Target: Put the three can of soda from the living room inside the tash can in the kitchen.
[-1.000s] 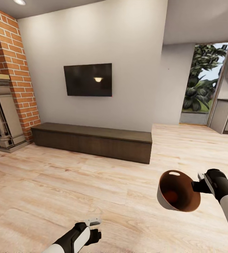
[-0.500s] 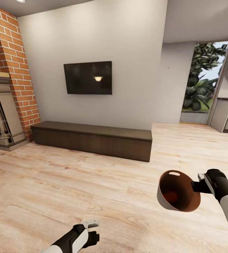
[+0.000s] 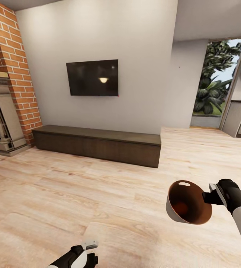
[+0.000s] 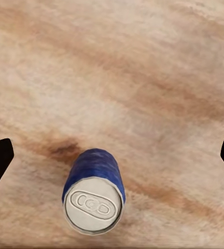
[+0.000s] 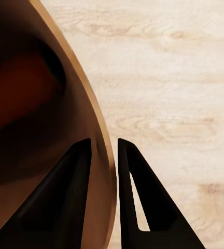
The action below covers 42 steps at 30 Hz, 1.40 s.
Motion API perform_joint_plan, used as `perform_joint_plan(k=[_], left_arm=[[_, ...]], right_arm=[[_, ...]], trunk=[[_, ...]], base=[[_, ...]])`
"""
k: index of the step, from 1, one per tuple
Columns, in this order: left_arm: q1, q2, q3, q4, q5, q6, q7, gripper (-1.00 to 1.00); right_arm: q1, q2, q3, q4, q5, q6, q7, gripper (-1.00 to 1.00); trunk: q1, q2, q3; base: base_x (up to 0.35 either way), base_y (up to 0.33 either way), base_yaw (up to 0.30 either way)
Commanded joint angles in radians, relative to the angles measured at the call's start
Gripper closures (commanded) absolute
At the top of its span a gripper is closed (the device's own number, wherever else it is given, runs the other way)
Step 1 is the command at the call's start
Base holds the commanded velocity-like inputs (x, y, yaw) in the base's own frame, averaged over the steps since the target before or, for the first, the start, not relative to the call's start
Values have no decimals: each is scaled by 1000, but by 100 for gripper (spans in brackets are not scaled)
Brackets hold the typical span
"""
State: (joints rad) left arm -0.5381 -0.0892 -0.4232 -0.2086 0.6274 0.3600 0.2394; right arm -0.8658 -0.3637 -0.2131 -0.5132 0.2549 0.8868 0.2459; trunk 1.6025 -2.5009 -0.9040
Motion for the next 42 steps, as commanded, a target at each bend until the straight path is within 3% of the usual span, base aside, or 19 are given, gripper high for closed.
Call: perform_joint_plan(k=[1, 6, 16, 24, 36, 42], left_arm=[[0, 0, 0, 2, 0, -2, 0, -100], [10, -2, -3, 7, -1, -15, 1, -100], [24, -2, -3, 8, -2, -48, 1, -100], [26, -3, -4, 8, -2, -51, 0, -100], [37, -3, -4, 8, -3, -102, 0, -100], [41, -3, -6, 8, -4, -104, 0, -100]], right_arm=[[-1, 0, -2, -1, -16, 1, 3, 100], [-1, 0, -2, -1, -16, 1, 3, 100], [-1, 0, -2, -1, -16, 1, 2, 100], [-1, 0, 12, -1, -16, 1, 2, 100], [0, 0, 18, -1, -18, 1, 3, 100], [-1, -1, 18, -1, -18, 1, 3, 100]], trunk=[[0, 0, -4], [3, -2, -23], [3, -2, -23], [6, -4, -54], [6, -4, -54], [9, -5, -77]], base=[[0, 0, 0], [0, 0, 0], [0, 0, 0], [0, 0, 0], [0, 0, 0], [0, 0, 0]])
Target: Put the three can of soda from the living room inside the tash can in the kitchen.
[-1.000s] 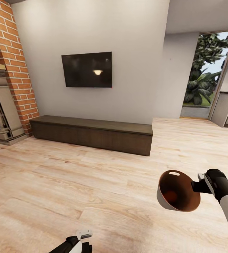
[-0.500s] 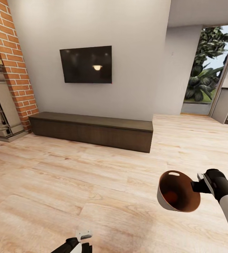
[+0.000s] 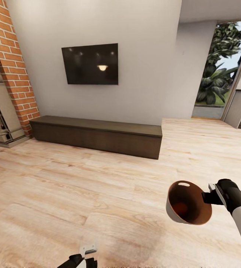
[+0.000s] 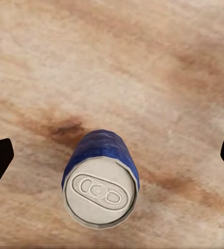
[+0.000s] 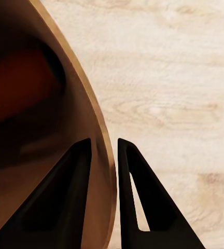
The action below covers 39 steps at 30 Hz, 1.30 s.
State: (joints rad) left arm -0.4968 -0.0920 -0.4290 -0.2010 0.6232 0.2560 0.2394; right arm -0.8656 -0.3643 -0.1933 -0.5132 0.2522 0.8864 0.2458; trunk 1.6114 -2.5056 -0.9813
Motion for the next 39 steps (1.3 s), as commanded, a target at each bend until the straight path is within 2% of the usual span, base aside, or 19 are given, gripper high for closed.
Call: perform_joint_plan(k=[1, 15, 22, 34, 39], left_arm=[[0, 0, -1, 0, 0, 0, 0, -100], [2, -1, -5, 0, -2, -1, 0, -100], [3, -3, -5, 0, -2, -4, 0, -100], [3, -3, -5, 0, -3, -4, 0, -100], [3, -3, -5, 0, -4, -13, 0, -100]], right_arm=[[-1, 0, -1, -1, -15, 2, 3, 100], [-1, -1, -1, -1, -14, 1, 3, 100], [-1, -1, -1, 0, -13, 1, 3, 100], [-1, -1, -1, -1, -13, 1, 3, 100], [-1, -1, -1, -1, -13, 0, 3, 100]], trunk=[[0, 0, -4], [7, -4, -58], [7, -4, -58], [12, -7, -104], [12, -7, -104]], base=[[0, 0, 0], [0, 0, 0], [0, 0, 0], [0, 0, 0], [0, 0, 0]])
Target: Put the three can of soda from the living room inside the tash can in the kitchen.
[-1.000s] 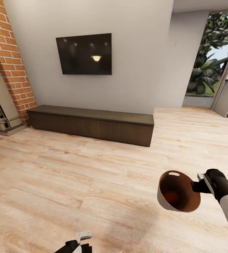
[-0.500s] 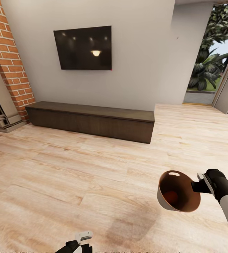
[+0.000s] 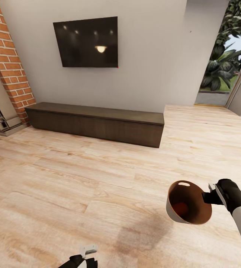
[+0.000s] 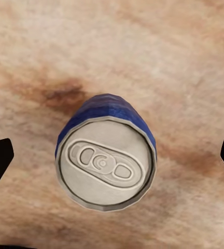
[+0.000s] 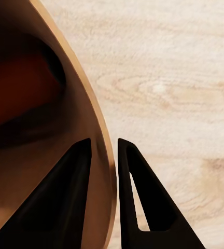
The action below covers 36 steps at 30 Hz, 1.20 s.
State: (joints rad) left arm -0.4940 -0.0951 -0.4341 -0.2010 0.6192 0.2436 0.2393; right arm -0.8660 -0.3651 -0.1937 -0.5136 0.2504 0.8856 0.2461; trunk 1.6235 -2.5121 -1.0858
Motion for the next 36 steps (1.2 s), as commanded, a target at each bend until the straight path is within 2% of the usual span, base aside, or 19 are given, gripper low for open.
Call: perform_joint_plan(k=[1, 5, 10, 20, 27, 36], left_arm=[[0, 0, 0, 0, 0, -4, 0, -100], [0, 0, 0, 0, -1, -19, 0, -100], [0, 1, 0, 0, 0, -23, 0, -100], [0, 0, 0, 0, -1, -34, 0, -100], [0, 0, 0, 0, -1, -37, 0, -100], [0, 0, 0, 0, -1, -40, 0, -100]], right_arm=[[0, 0, -1, 0, -11, 1, 2, 100], [0, 0, -1, 0, -11, 1, 2, 100], [0, 0, -1, 0, -11, 1, 2, 100], [0, 0, -1, 0, -11, 1, 2, 100], [0, 0, -1, 0, -11, 1, 2, 100], [1, 0, -1, 0, -11, 1, 2, 100]], trunk=[[0, 0, 0], [0, 0, 0], [2, -1, -19], [2, -1, -19], [5, -3, -46], [5, -3, -46]], base=[[0, 0, 0], [0, 0, 0], [0, 0, 0], [0, 0, 0], [0, 0, 0], [0, 0, 0]])
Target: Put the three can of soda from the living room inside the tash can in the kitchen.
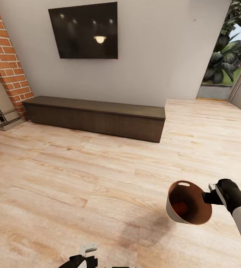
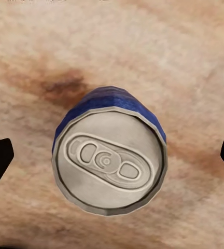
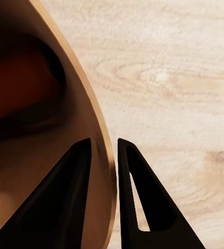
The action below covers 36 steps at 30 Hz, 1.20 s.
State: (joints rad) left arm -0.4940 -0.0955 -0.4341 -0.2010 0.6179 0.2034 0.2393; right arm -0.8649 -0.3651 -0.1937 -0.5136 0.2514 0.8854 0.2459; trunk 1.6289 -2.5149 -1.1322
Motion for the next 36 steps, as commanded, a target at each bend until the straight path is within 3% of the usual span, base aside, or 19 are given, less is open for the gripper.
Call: perform_joint_plan(k=[1, 8, 25, 32, 36], left_arm=[[0, 0, 0, 0, 0, -6, 0, -100], [0, 0, 0, 0, -1, -37, 0, -100], [0, 1, -1, 0, -2, -82, 0, -100], [0, 0, -2, 0, -4, -105, 0, -100], [0, -1, -2, 0, -5, -110, 0, -100]], right_arm=[[-1, 0, -1, 0, -12, 1, 3, 100], [-1, 0, -1, 0, -12, 1, 3, 100], [0, 0, -1, 0, -14, 1, 3, 100], [0, 0, -1, 0, -14, 1, 3, 100], [0, 0, -1, 0, -14, 1, 3, 100]], trunk=[[0, 0, 0], [3, -1, -23], [3, -1, -23], [6, -3, -50], [6, -3, -50]], base=[[0, 0, 0], [0, 0, 0], [0, 0, 0], [0, 0, 0], [0, 0, 0]])
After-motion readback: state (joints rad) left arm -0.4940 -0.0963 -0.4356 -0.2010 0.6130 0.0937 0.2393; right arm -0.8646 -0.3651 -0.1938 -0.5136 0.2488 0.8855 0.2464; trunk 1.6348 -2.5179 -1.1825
